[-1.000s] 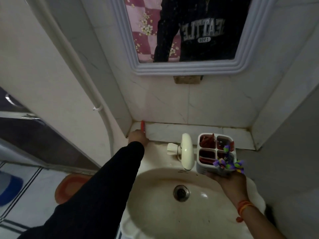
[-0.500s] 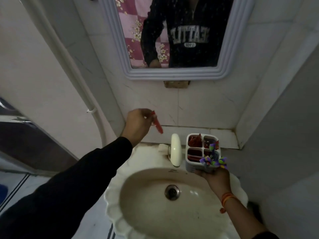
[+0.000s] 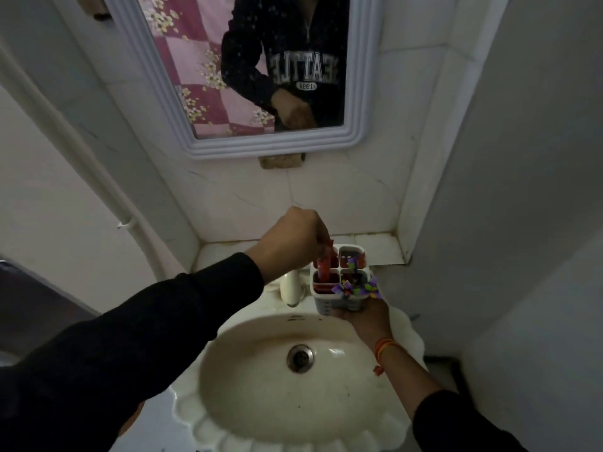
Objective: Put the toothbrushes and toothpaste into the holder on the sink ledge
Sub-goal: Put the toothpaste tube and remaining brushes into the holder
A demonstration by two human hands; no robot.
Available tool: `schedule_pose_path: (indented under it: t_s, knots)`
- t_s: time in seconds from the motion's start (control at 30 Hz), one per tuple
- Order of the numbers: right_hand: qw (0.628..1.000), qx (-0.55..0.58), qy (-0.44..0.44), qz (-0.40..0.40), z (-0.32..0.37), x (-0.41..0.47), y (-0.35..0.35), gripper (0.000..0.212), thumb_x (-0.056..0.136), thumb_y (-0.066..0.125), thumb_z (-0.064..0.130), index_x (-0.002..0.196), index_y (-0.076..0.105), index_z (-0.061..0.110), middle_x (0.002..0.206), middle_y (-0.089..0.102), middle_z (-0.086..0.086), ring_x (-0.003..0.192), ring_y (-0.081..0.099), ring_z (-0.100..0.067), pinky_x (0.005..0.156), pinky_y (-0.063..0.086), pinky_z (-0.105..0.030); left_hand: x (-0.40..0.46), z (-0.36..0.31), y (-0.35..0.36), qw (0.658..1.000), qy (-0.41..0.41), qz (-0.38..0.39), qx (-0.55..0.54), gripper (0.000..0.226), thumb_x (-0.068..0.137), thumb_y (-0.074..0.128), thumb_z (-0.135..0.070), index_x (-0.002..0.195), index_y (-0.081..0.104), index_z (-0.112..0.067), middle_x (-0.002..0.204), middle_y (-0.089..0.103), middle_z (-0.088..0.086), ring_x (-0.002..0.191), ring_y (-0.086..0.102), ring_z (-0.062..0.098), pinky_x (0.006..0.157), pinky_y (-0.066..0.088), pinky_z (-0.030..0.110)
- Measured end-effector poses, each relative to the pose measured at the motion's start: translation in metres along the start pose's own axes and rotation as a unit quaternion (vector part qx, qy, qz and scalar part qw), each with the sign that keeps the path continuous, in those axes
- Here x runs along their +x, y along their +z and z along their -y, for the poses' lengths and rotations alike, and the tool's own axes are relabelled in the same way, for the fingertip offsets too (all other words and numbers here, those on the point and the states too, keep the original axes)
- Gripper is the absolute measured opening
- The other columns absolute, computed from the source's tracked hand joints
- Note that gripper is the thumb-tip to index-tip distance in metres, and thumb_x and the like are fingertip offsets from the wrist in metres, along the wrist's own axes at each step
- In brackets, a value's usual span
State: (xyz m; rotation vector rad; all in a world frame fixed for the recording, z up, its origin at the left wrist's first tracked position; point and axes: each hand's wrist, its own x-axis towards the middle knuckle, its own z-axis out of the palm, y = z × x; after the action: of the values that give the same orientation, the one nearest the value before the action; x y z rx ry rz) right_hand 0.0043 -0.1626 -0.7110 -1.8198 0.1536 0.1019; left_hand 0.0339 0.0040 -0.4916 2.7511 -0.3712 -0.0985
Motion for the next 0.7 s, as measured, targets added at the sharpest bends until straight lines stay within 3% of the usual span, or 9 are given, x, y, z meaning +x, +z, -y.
schedule_pose_path:
  t_s: [0.13, 0.2, 0.27, 0.37, 0.47, 0.53, 0.6, 0.67, 0.7]
  knots:
    - [0.999, 0.033, 0.006, 0.014, 0.002, -0.001, 0.000, 0.073, 0.062, 0.088, -0.013, 0.128, 0.059, -0.004, 0.117, 0.068, -0.010, 0.097, 0.064, 0.003, 0.079, 0.054, -0.005, 0.006, 0.002, 0.025, 0.997, -0.021, 0.047, 0.056, 0.014, 0.088, 0.067, -0.013, 0.089, 0.081, -0.012, 0.077, 0.075, 0.005, 0.068, 0.070, 0.019, 0.063, 0.058, 0.029]
    - [0.998, 0.063, 0.011, 0.026, 0.004, -0.001, 0.001, 0.069, 0.066, 0.083, -0.019, 0.129, 0.056, -0.011, 0.119, 0.065, -0.014, 0.088, 0.065, 0.014, 0.068, 0.051, -0.001, 0.008, 0.001, 0.028, 0.995, -0.035, 0.065, 0.068, 0.016, 0.087, 0.065, -0.015, 0.085, 0.078, -0.006, 0.075, 0.074, 0.008, 0.069, 0.070, 0.026, 0.068, 0.062, 0.039]
    - [0.995, 0.085, 0.026, 0.038, 0.004, -0.001, 0.003, 0.061, 0.072, 0.081, -0.014, 0.128, 0.059, -0.011, 0.114, 0.065, -0.014, 0.089, 0.068, 0.009, 0.061, 0.049, -0.002, 0.011, 0.001, 0.025, 0.993, -0.057, 0.076, 0.069, 0.019, 0.089, 0.065, -0.018, 0.087, 0.080, -0.006, 0.082, 0.077, 0.009, 0.077, 0.072, 0.026, 0.076, 0.062, 0.041]
    - [0.994, 0.104, 0.023, 0.014, 0.002, 0.001, 0.002, 0.054, 0.081, 0.070, -0.019, 0.132, 0.054, -0.012, 0.120, 0.063, -0.020, 0.086, 0.072, 0.008, 0.057, 0.053, -0.006, 0.008, -0.002, 0.017, 0.990, -0.120, 0.074, 0.022, 0.020, 0.091, 0.066, -0.020, 0.095, 0.079, -0.006, 0.092, 0.078, 0.009, 0.087, 0.074, 0.024, 0.079, 0.062, 0.036]
    - [0.990, 0.137, 0.041, 0.017, 0.003, 0.001, 0.004, 0.061, 0.071, 0.081, -0.015, 0.127, 0.059, -0.010, 0.114, 0.066, -0.014, 0.088, 0.067, 0.017, 0.062, 0.048, 0.001, -0.015, -0.018, 0.026, 0.983, -0.161, 0.091, -0.012, 0.020, 0.092, 0.062, -0.019, 0.095, 0.071, -0.001, 0.082, 0.068, 0.005, 0.084, 0.067, 0.022, 0.062, 0.050, 0.025]
    - [0.985, 0.165, 0.035, 0.033, -0.002, 0.003, 0.008, 0.068, 0.064, 0.086, -0.015, 0.127, 0.059, -0.009, 0.115, 0.067, -0.012, 0.090, 0.062, 0.025, 0.072, 0.049, 0.002, -0.030, -0.032, 0.042, 0.978, -0.172, 0.109, -0.037, 0.010, 0.093, 0.057, -0.014, 0.094, 0.062, -0.005, 0.085, 0.061, 0.004, 0.087, 0.059, 0.022, 0.066, 0.046, 0.023]
    - [0.983, 0.179, 0.037, 0.034, -0.004, 0.005, 0.008, 0.067, 0.062, 0.089, -0.011, 0.124, 0.063, -0.005, 0.110, 0.071, -0.010, 0.099, 0.068, 0.010, 0.077, 0.055, -0.005, -0.035, -0.039, 0.060, 0.967, -0.205, 0.104, -0.114, 0.013, 0.096, 0.053, -0.010, 0.083, 0.054, -0.009, 0.082, 0.059, 0.002, 0.083, 0.059, 0.018, 0.063, 0.046, 0.022]
    - [0.978, 0.196, 0.057, 0.040, 0.003, 0.004, 0.007, 0.059, 0.066, 0.087, -0.009, 0.121, 0.066, -0.007, 0.105, 0.070, -0.008, 0.105, 0.069, -0.017, 0.069, 0.051, -0.002, -0.037, -0.040, 0.074, 0.946, -0.237, 0.084, -0.202, 0.027, 0.098, 0.053, -0.008, 0.073, 0.047, -0.017, 0.075, 0.056, -0.002, 0.070, 0.055, 0.010, 0.058, 0.046, 0.018]
    - [0.980, 0.191, 0.047, 0.035, 0.005, 0.002, 0.008, 0.056, 0.069, 0.085, -0.011, 0.121, 0.065, -0.010, 0.105, 0.068, -0.010, 0.101, 0.068, -0.018, 0.066, 0.047, 0.001, -0.038, -0.038, 0.082, 0.932, -0.254, 0.075, -0.247, 0.026, 0.098, 0.052, -0.007, 0.075, 0.048, -0.019, 0.078, 0.059, -0.001, 0.068, 0.055, 0.007, 0.059, 0.049, 0.020]
